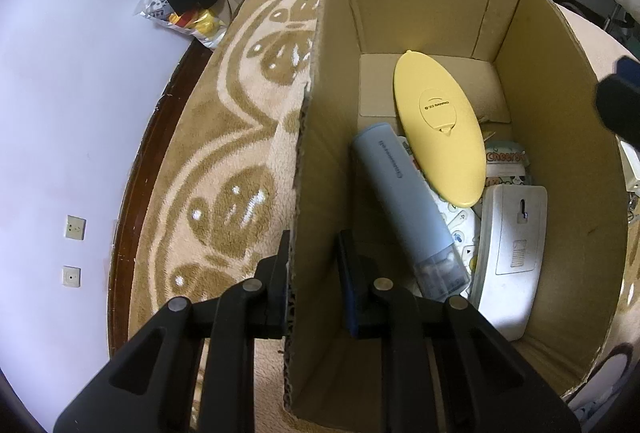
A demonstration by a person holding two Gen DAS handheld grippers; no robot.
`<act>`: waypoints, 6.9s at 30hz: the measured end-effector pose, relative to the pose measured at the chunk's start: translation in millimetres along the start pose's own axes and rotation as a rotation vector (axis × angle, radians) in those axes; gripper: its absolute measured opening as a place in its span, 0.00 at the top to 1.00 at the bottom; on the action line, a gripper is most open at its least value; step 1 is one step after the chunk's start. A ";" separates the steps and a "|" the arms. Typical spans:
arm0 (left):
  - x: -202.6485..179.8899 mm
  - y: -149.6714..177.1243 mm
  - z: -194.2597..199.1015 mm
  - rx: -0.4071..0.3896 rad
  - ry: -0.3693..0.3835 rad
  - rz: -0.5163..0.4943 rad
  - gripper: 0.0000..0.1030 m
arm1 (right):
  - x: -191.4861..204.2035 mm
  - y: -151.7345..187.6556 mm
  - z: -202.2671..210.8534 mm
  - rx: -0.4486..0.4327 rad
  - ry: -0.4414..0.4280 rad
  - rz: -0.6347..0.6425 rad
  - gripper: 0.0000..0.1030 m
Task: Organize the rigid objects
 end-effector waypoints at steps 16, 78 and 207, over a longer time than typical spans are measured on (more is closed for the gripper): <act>2.8 -1.4 -0.5 0.006 0.020 0.027 0.82 | -89.3 -5.9 36.0 -0.012 0.129 -0.164 0.15; -2.2 -3.8 -5.5 0.008 -0.026 -0.021 0.80 | -199.0 102.7 -16.6 0.192 0.270 -0.390 0.19; -2.1 -4.9 -8.3 -0.002 -0.038 -0.058 0.78 | -115.8 34.8 28.9 0.024 0.228 -0.293 0.00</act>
Point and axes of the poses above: each gripper's, at about its wrist camera, not at the fingertips, and z roughly against the way its jaws point, x to its left, y to its underside, the point moved 9 cm from there along -z, roughly the way its jaws point, and after that the axes turned 14 degrees about -x, right-handed, at the moved point
